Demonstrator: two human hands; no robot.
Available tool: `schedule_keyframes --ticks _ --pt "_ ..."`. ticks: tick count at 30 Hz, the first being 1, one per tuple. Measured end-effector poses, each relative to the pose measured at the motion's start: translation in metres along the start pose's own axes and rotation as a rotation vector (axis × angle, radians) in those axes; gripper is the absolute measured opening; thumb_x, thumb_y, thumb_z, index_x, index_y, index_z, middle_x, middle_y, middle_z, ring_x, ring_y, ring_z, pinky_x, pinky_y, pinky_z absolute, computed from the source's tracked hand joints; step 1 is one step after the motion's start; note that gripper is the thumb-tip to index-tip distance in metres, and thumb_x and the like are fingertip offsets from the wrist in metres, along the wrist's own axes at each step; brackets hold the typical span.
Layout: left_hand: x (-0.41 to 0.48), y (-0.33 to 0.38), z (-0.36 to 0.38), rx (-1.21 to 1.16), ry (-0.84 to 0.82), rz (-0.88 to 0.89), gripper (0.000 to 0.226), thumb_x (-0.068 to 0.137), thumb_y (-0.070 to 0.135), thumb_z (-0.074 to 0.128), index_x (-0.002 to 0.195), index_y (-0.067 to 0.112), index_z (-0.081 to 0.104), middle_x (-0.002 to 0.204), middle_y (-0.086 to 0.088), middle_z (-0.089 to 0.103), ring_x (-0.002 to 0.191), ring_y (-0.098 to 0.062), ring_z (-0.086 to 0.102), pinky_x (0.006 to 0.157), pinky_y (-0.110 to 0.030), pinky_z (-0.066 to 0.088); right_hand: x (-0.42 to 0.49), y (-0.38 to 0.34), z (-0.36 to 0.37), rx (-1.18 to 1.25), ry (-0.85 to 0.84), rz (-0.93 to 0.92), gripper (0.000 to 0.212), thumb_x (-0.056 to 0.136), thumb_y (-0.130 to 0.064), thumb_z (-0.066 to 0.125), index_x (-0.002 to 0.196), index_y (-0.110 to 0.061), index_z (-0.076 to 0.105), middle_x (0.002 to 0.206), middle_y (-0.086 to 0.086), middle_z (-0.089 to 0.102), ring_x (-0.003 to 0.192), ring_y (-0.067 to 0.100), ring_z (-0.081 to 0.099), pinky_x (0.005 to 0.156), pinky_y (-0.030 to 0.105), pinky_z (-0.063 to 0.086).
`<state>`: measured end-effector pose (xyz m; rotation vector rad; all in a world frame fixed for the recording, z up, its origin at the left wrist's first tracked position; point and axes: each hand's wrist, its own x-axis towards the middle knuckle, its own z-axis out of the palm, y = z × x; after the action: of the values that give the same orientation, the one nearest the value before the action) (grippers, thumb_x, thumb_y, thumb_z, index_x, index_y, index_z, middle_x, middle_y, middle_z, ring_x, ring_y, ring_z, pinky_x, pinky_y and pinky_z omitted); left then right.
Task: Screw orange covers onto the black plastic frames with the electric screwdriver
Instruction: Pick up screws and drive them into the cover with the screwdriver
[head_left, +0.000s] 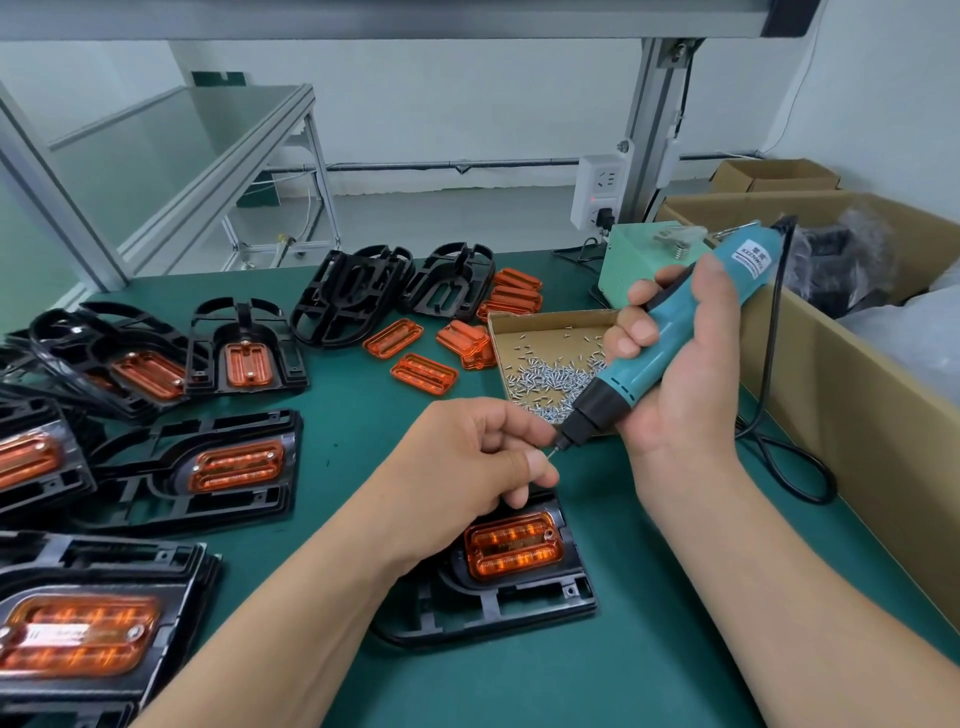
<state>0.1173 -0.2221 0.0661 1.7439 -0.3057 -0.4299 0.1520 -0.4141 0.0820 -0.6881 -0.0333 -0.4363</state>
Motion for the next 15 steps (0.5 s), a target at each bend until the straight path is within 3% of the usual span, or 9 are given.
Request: schedule_keyframes --ticks 5,9,12,15 --pt "0.0 0.001 0.0 -0.031 -0.023 -0.008 0.02 0.096 0.007 0.071 0.113 0.017 0.072 0.095 -0.004 0.081 0.064 -0.009 0.058 0.052 -0.018 0.042 -0.001 0.0 0.0 0.015 -0.003 0.026 0.025 0.107 -0.036 0.056 0.096 -0.015 0.058 0.081 0.004 0.061 0.054 0.009 0.046 0.051 0.021 0.043" --pt "0.0 0.004 -0.008 0.063 0.009 0.045 0.011 0.101 0.023 0.069 0.11 0.024 0.075 0.095 0.003 0.081 0.061 -0.005 0.056 0.054 -0.014 0.044 0.001 -0.003 -0.001 0.021 -0.039 0.049 0.026 0.107 -0.039 0.055 0.096 -0.015 0.057 0.081 0.003 0.062 0.052 0.008 0.046 0.049 0.021 0.043" --pt "0.001 0.002 -0.02 0.336 0.132 0.101 0.008 0.098 0.038 0.07 0.098 0.034 0.078 0.081 0.015 0.076 0.065 0.0 0.063 0.066 -0.018 0.052 0.005 -0.009 -0.003 -0.004 -0.097 0.064 0.027 0.107 -0.039 0.053 0.096 -0.015 0.057 0.081 0.003 0.06 0.05 0.007 0.045 0.048 0.02 0.042" --pt "0.001 0.0 -0.03 0.518 0.108 0.036 0.013 0.089 0.047 0.078 0.096 0.036 0.076 0.056 0.015 0.053 0.051 -0.002 0.048 0.058 -0.027 0.043 0.007 -0.013 -0.004 -0.035 -0.186 0.065 0.029 0.11 -0.038 0.047 0.096 -0.015 0.058 0.081 0.003 0.06 0.049 0.006 0.045 0.046 0.019 0.04"
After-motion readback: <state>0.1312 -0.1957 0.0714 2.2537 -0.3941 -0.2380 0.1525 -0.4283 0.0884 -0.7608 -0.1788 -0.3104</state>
